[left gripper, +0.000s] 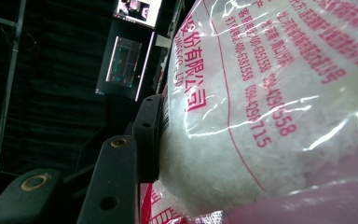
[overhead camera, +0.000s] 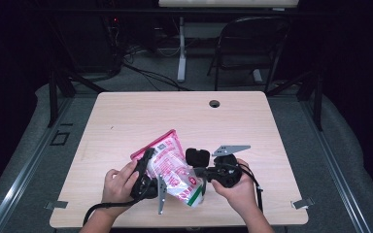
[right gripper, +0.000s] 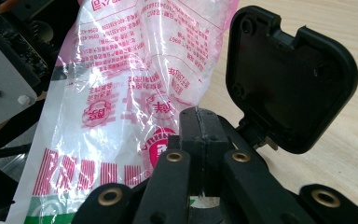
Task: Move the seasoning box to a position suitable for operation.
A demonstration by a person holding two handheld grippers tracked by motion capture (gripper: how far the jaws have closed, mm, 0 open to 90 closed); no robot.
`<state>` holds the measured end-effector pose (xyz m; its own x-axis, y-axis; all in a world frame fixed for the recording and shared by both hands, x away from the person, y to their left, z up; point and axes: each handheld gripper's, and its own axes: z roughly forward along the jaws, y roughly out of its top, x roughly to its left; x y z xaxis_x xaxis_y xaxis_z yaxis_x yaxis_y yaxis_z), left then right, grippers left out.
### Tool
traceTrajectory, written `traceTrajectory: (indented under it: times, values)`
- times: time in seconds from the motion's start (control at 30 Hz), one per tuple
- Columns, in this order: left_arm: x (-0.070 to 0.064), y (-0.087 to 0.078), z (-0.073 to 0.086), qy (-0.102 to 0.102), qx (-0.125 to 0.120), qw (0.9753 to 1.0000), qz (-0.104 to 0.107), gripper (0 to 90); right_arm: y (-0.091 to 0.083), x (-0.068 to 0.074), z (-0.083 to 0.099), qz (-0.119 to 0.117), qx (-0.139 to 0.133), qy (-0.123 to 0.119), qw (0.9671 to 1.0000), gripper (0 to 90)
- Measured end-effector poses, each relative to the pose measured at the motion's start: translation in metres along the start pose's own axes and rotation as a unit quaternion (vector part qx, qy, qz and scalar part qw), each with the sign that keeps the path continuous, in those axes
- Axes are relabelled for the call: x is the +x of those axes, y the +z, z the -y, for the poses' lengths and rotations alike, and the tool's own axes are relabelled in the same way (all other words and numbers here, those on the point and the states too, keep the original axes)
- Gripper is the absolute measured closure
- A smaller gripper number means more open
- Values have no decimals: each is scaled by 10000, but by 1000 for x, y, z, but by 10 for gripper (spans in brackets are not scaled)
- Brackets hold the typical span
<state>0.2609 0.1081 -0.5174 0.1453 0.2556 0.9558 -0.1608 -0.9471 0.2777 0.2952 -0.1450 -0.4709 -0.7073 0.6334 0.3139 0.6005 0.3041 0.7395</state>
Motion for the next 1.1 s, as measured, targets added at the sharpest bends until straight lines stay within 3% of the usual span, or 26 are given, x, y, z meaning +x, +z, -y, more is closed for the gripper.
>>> traceTrajectory:
  times: [1.1]
  values:
    - [8,-5,-10,342,-17,9994,-112,618,0,-3,3,3,-55,91,9999,900]
